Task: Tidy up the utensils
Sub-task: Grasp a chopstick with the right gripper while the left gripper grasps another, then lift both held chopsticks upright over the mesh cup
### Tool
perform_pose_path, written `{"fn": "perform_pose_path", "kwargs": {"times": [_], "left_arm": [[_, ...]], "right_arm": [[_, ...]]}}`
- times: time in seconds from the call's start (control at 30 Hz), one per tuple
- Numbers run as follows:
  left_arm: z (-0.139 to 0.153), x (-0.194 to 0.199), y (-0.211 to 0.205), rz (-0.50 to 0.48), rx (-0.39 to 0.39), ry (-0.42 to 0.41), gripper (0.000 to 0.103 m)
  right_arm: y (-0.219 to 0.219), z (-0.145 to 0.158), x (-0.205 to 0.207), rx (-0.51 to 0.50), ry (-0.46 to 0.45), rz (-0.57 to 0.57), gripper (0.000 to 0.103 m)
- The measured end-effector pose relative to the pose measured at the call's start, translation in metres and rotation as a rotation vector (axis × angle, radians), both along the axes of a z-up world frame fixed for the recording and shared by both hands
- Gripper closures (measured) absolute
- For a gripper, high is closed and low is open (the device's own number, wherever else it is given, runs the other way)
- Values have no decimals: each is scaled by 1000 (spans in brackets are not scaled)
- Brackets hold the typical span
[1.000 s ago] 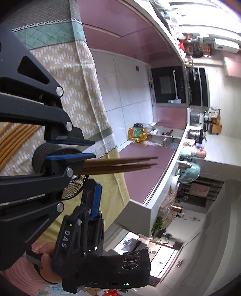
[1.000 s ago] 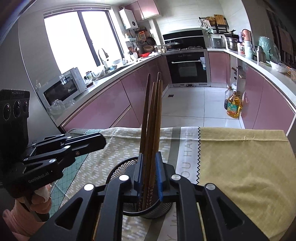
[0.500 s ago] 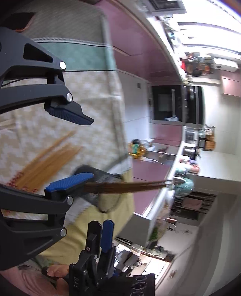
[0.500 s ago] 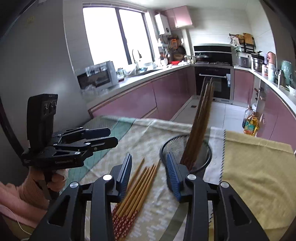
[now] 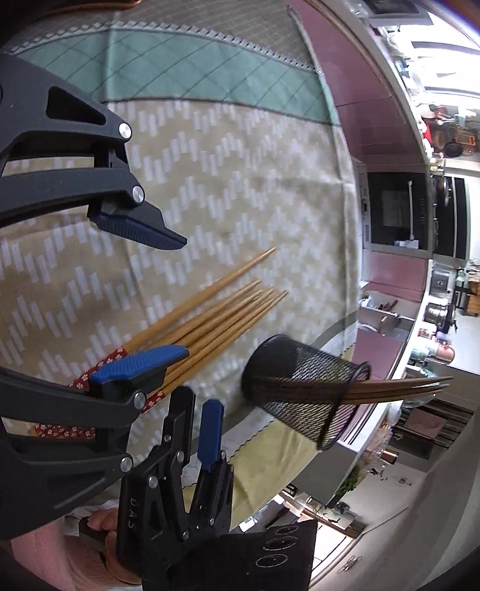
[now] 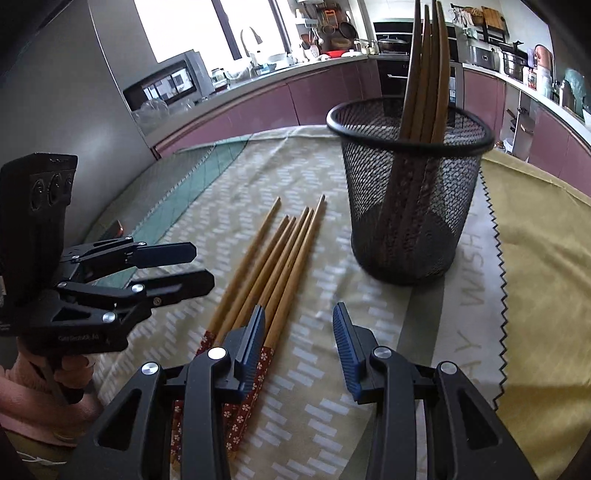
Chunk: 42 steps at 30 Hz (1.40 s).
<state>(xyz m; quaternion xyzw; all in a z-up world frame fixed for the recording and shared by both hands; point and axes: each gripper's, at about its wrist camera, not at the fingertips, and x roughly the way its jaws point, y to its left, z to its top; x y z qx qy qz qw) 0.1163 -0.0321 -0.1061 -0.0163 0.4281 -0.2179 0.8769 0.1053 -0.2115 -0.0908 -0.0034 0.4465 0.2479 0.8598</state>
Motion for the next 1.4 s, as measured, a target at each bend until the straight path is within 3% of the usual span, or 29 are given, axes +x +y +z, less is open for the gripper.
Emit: {"fn": "perform_pose_path", "kwargs": {"times": [0.23, 0.57, 0.67, 0.9, 1.07, 1.4], "left_arm": [[-7, 1, -7, -7, 31, 23, 57], [-9, 5, -11, -14, 52, 20, 58], [-9, 7, -12, -12, 73, 16, 61], [-10, 12, -9, -8, 104, 14, 81], [-11, 20, -6, -6, 104, 19, 82], [-12, 26, -10, 43, 108, 12, 90]], "right_arm": [[8, -5, -2, -45, -7, -6, 68], [12, -7, 1, -85, -14, -9, 73], [13, -7, 2, -100, -15, -11, 76], [18, -8, 6, -129, -24, -11, 77], [25, -9, 15, -139, -35, -12, 78], [23, -10, 20, -113, -29, -30, 95]]}}
